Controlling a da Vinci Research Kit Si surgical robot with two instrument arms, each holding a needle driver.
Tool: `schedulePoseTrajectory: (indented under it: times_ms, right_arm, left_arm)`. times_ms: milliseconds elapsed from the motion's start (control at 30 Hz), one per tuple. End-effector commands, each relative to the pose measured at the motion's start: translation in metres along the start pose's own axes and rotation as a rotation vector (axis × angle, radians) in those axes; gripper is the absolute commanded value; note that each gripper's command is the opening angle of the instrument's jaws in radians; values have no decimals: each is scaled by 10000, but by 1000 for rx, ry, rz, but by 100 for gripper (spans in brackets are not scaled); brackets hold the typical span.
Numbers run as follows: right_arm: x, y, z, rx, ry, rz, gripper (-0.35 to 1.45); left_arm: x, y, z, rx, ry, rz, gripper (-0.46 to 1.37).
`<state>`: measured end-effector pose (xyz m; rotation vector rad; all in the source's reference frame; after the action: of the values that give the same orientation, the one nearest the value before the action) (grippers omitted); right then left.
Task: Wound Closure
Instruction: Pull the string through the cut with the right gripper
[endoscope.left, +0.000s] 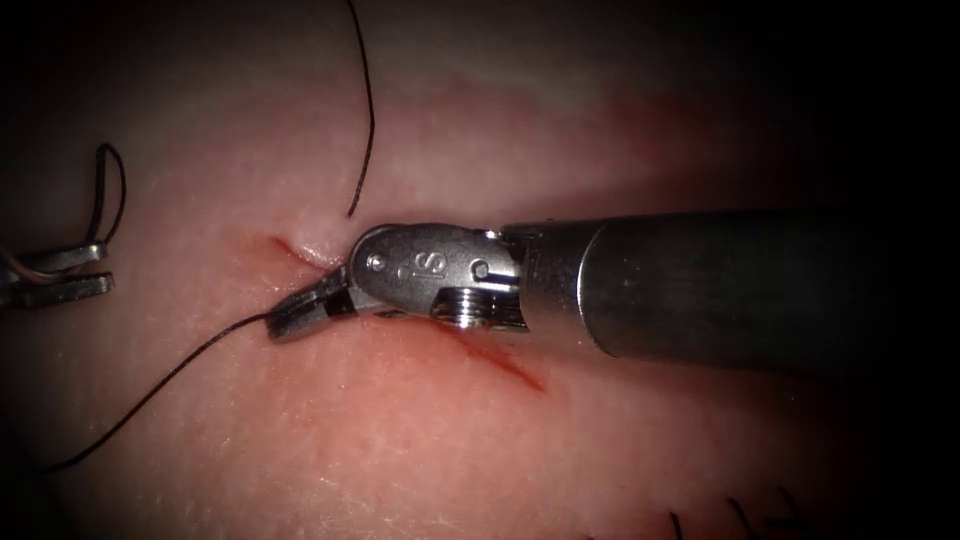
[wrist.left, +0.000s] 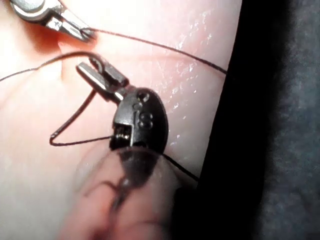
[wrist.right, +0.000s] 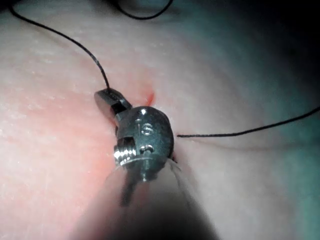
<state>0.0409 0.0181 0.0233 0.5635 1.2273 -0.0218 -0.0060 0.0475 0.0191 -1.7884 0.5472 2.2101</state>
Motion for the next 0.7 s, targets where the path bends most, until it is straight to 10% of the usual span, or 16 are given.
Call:
schedulePoseTrajectory:
  times_ms: [33,700]
  right_arm:
    - [1,-5,2,20,-3,-6,-35]
    - [13,-86,82,388,-27,-65,-35]
  left_arm:
    - [0,0,0,-4,0,0,-35]
    - [0,-1,-2,-5,-1,0,-35]
